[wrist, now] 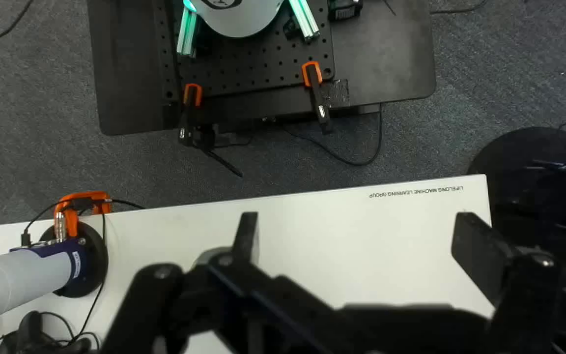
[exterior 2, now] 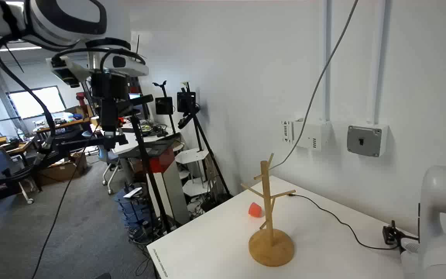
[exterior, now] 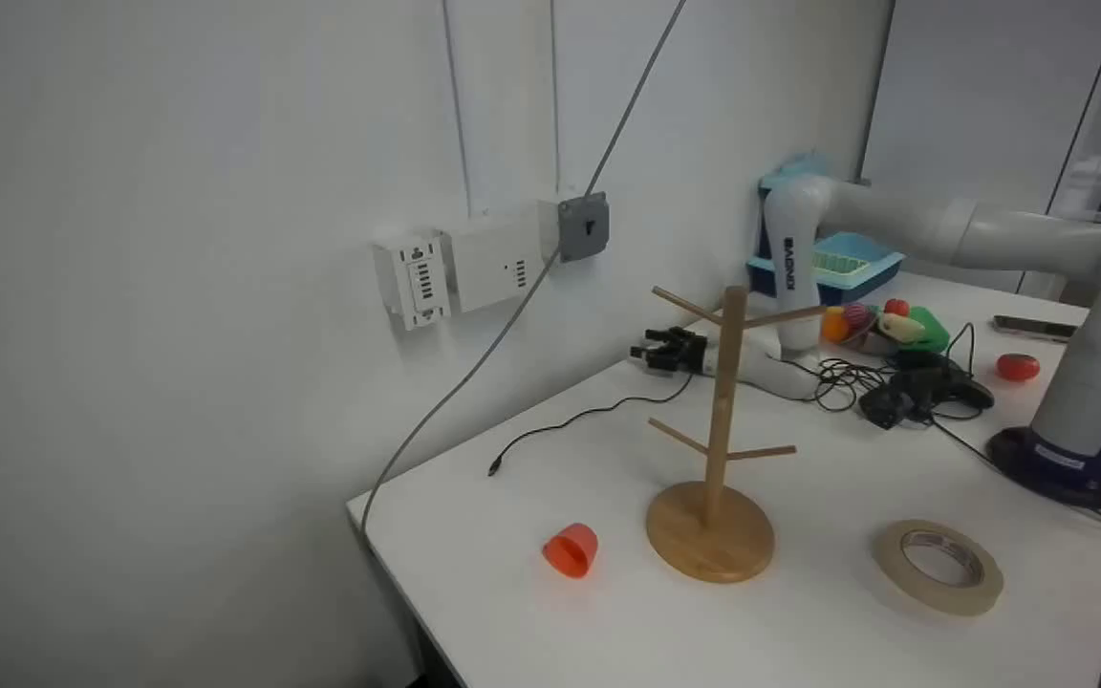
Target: Hang the tape on the wooden object
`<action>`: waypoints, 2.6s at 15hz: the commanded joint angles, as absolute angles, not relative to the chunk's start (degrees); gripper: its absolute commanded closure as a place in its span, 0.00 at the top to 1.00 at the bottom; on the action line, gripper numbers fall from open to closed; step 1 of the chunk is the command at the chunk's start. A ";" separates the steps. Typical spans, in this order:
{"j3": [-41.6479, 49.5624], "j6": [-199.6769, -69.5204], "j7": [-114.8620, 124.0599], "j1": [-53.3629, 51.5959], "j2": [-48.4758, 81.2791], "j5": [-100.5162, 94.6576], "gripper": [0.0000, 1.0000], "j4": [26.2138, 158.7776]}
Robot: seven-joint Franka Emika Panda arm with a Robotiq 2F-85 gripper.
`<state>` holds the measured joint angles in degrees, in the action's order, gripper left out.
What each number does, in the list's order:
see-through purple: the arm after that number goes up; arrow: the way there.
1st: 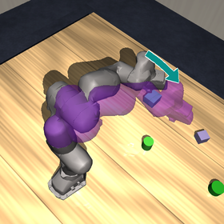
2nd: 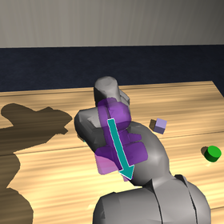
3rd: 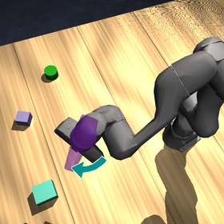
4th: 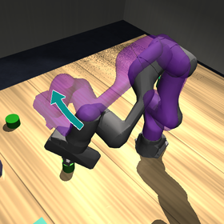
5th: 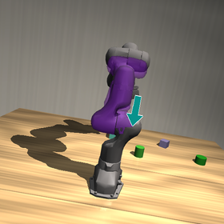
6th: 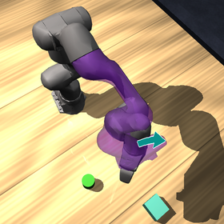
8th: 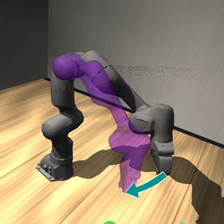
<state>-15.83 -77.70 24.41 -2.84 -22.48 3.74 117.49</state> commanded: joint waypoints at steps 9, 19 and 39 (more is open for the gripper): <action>-15.03 -77.57 24.74 -3.86 -22.23 3.49 1.00 117.31; -15.03 -77.57 24.74 -3.86 -22.23 3.49 1.00 117.31; -6.98 -97.51 14.64 -2.13 -26.72 -2.81 1.00 135.54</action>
<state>-9.21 -92.12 18.84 -2.59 -23.65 -1.19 130.26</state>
